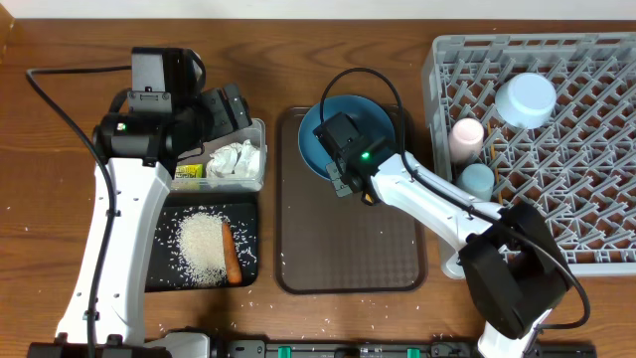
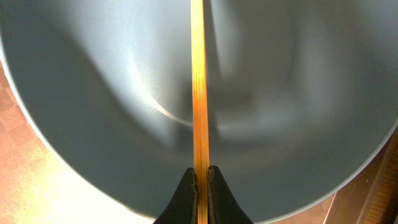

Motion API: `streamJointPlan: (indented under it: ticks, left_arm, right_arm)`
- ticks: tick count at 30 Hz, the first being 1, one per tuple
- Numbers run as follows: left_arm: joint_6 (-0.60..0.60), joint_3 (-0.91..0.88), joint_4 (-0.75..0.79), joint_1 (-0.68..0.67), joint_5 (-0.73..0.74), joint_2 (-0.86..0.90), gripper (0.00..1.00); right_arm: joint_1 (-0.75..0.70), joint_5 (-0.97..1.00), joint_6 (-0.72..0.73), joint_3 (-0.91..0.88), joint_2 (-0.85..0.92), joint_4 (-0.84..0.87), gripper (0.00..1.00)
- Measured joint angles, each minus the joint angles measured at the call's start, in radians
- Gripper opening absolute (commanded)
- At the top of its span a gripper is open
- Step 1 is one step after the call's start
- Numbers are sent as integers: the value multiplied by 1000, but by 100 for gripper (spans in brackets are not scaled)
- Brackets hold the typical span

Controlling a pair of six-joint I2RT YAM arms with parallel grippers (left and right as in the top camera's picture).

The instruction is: Sort waste into correct bins and load items into the dishwasher rack

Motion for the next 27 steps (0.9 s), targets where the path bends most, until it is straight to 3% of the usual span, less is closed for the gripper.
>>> streamJointPlan:
  ticks: [13,19,27]
  left_arm:
    - [0,0,0,0,0,0,95]
    - [0,0,0,0,0,0,95]
    - [0,0,0,0,0,0,95]
  right_arm:
    - [0,0,0,0,-23,-6,1]
    - [-18,-2,-3,0,-159,-55,1]
    - [-153,3,-66,2,-363,-186,1]
